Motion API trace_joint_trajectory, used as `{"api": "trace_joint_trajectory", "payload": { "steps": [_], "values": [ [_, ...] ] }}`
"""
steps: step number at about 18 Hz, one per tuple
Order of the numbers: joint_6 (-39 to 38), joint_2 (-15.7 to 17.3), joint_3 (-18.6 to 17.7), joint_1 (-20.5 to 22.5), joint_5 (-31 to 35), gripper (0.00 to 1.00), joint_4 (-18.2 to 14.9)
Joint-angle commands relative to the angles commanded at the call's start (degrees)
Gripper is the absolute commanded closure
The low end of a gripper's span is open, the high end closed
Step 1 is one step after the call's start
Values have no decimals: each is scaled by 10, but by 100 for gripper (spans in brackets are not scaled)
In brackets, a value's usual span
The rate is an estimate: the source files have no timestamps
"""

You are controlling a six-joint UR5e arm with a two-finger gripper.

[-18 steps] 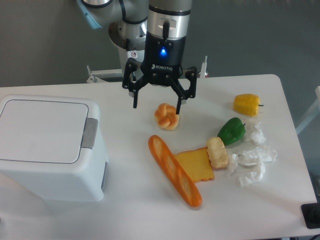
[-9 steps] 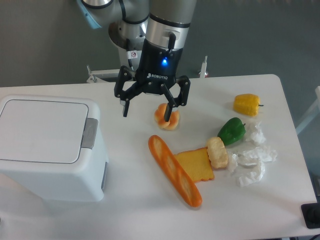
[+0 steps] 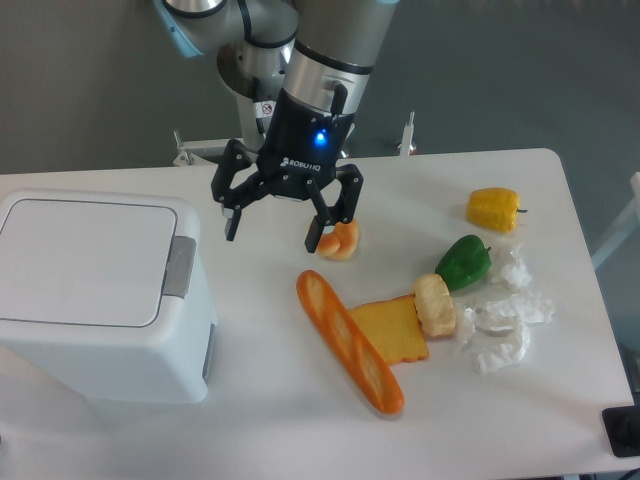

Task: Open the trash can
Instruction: 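Move the open gripper toward the gray latch on the white trash can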

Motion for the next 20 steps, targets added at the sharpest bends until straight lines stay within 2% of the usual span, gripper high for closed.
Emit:
{"api": "trace_joint_trajectory", "payload": {
  "steps": [20],
  "values": [
    [6, -26, 1, -28, 4, 0, 2]
  ]
}}
